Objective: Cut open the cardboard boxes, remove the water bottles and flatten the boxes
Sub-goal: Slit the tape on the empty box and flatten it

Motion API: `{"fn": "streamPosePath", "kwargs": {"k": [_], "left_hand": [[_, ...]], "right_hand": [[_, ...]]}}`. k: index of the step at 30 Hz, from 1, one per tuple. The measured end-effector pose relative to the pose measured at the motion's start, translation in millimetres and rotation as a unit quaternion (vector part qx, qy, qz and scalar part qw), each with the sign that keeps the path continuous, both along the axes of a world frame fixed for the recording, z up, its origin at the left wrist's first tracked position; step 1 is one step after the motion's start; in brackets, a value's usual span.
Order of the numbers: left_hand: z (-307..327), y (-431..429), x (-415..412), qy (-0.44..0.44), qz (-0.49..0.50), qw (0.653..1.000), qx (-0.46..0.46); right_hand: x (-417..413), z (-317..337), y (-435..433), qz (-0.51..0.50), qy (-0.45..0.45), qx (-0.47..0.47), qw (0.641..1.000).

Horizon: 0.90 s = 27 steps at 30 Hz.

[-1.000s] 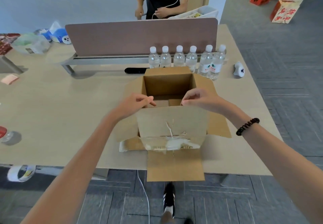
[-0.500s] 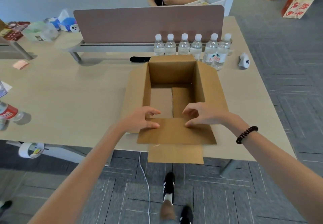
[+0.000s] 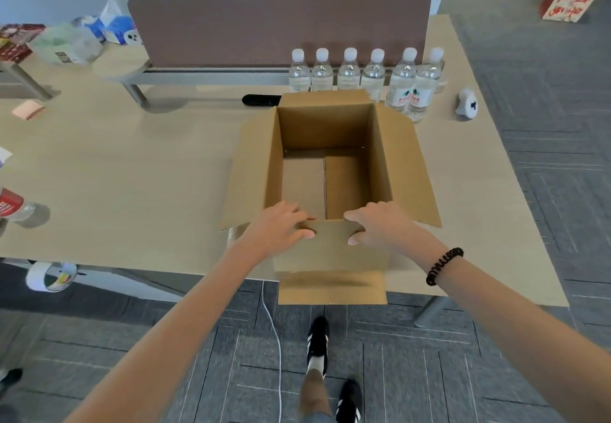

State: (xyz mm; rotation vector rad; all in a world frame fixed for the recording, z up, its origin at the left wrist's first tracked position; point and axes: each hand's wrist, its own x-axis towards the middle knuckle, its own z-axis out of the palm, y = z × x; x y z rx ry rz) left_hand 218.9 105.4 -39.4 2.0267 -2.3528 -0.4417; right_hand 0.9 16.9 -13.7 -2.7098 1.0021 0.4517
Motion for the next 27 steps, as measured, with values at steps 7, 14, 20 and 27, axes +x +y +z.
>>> {"fn": "streamPosePath", "kwargs": {"k": [7,14,20,27], "left_hand": [[-32.5,4.1,7.7,-0.064,-0.023,0.986,-0.151],[-41.2,6.7,3.1,-0.082,-0.014,0.962,-0.26],[-48.8,6.6,-2.3,-0.051,0.0,0.949,-0.312],[-52.4,6.4,-3.5,-0.04,0.007,0.946,-0.321]], "right_hand": [[0.1,-24.9,1.8,0.044,-0.032,-0.111,0.992],[-8.3,-49.4,9.6,0.033,-0.143,-0.194,0.97],[-6.8,-64.3,10.6,0.032,-0.223,-0.234,0.946],[-6.3,-67.4,14.7,0.016,-0.232,-0.244,0.941]]}}
